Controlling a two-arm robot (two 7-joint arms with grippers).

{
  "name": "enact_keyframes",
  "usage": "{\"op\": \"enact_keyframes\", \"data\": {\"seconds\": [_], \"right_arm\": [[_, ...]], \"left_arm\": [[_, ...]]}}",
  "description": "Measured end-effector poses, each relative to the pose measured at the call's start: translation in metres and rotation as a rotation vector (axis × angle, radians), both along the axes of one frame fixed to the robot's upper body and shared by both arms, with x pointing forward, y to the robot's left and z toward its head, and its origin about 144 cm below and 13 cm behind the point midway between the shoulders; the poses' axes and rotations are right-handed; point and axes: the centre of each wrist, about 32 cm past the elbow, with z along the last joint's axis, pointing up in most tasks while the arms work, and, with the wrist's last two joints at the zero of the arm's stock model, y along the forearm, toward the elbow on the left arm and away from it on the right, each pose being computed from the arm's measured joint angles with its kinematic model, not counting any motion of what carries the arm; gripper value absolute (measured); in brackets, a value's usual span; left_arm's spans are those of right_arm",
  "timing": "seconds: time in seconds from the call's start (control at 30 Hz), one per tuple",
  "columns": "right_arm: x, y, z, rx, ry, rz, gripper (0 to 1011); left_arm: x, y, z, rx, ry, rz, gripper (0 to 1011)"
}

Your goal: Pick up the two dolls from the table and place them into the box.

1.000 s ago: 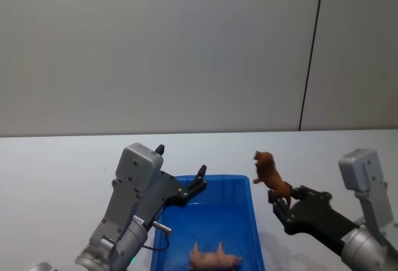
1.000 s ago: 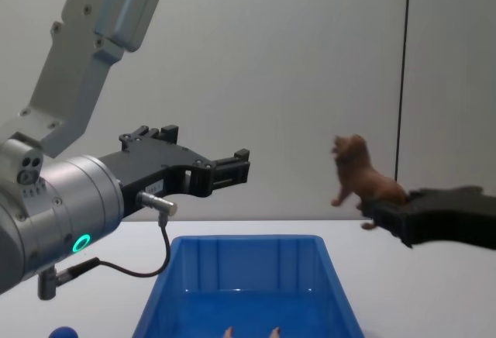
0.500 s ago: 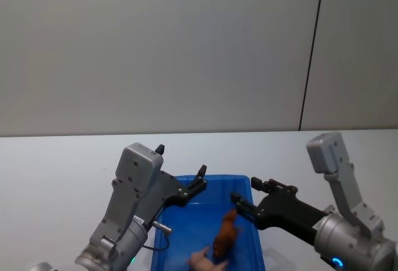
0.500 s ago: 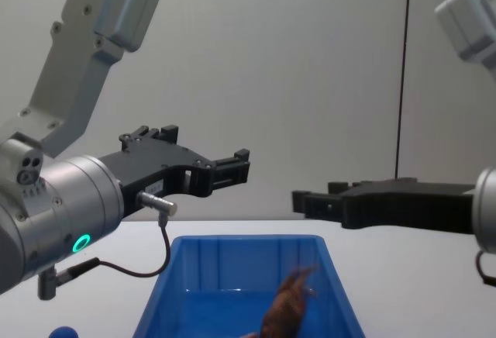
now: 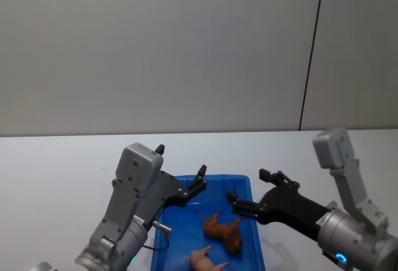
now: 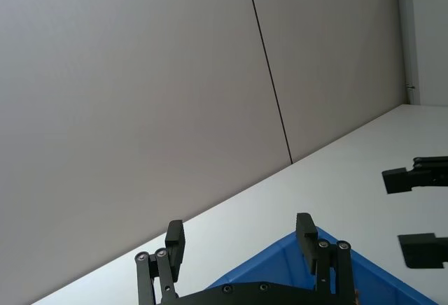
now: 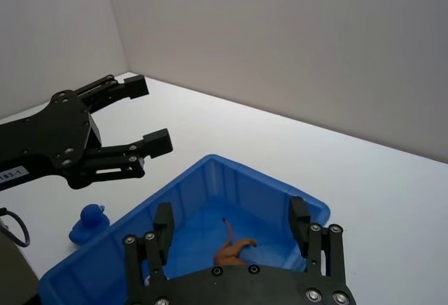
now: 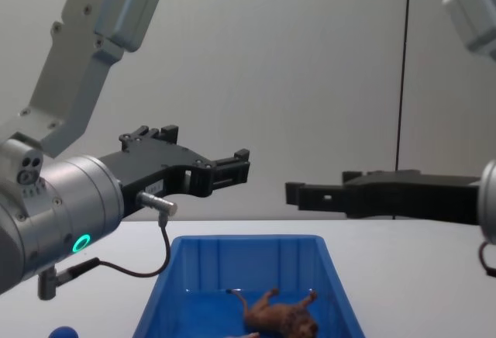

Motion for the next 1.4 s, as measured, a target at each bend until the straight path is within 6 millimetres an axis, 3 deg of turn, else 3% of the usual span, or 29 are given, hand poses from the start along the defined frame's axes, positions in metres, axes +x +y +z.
{"op": "enact_keyframes", "data": {"seconds": [0.67,1.0,1.4], "right_arm": [[-0.027,-0.044,-0.016,-0.035,-0.039,-0.059,1001],[-0.033,-0.053,-0.020,-0.044,-0.041,-0.070,1001],[-0.037,-0.057,-0.022,-0.050,-0.042,-0.076,1001]], "left_arm": [[0.000,0.000,0.000,0.000,0.000,0.000,1002],[-0.002,0.004,-0.001,0.009,0.003,0.010,1002],[-0.018,0.023,-0.002,0.036,0.047,0.086,1002]]}}
